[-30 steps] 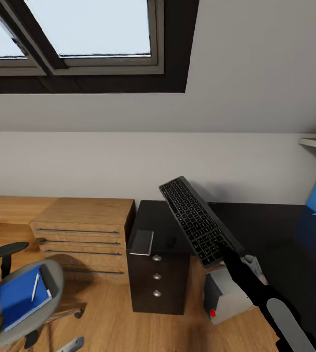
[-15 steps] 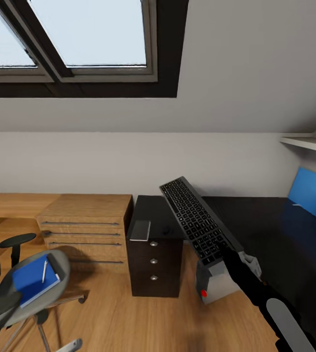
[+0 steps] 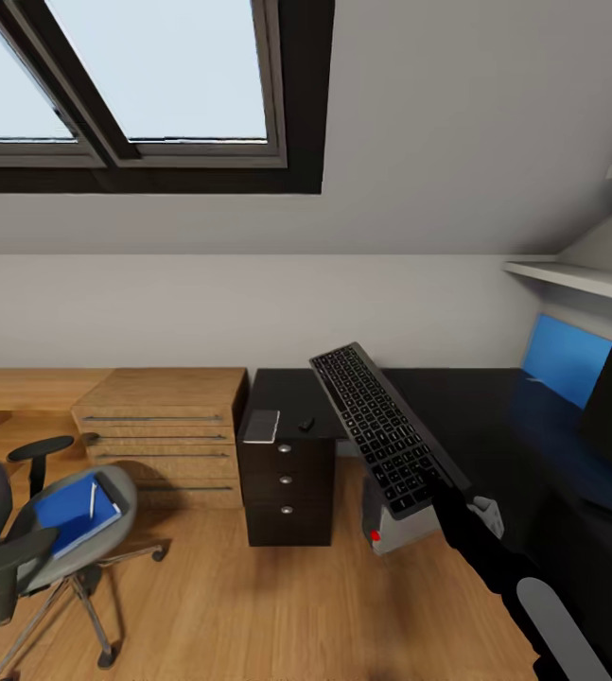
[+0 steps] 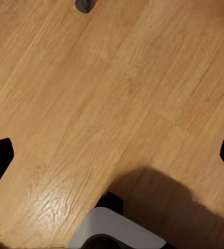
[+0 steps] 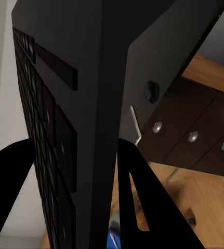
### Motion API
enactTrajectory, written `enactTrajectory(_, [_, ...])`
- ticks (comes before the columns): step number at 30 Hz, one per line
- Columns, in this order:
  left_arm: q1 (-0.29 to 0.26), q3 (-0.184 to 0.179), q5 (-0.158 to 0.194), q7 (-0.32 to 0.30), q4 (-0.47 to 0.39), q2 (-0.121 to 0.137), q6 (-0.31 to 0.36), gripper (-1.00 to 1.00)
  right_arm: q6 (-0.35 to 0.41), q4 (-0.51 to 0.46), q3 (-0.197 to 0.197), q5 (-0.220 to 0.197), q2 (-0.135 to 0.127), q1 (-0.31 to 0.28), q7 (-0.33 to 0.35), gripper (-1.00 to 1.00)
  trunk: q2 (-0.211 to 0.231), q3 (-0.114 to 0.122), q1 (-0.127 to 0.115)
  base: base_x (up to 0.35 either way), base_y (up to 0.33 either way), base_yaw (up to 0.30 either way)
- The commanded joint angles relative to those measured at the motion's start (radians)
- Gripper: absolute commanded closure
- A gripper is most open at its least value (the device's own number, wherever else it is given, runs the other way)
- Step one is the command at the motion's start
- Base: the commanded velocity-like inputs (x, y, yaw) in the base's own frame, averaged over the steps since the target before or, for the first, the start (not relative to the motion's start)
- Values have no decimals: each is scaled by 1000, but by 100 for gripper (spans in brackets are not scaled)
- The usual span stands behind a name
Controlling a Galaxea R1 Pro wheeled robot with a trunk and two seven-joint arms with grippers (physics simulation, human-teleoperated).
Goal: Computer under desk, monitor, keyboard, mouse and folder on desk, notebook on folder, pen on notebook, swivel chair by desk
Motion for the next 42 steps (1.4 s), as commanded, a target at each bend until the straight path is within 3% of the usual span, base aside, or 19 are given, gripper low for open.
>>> enactTrajectory(1, [-1, -8, 8, 5, 6, 1, -13, -100, 1, -1, 1, -11, -1, -1, -7, 100, 5, 1, -4, -323, -177, -1])
enactTrajectory(11, [-1, -8, 8, 5, 18, 1, -32, -100, 6, -1, 1, -18, -1, -1, -8, 100, 75, 33, -42, -301, -203, 0])
enactTrajectory(24, [-1, -8, 9, 5, 18, 1, -32, -100, 4, 5, 2, -15, -2, -1, -8, 100, 166, 73, -92, -336, -22, 0])
enactTrajectory(42, [-1, -8, 10, 8, 18, -2, -30, -100, 1, 20, 1, -20, -2, -1, -7, 100, 166, 73, -92, -342, -39, 0])
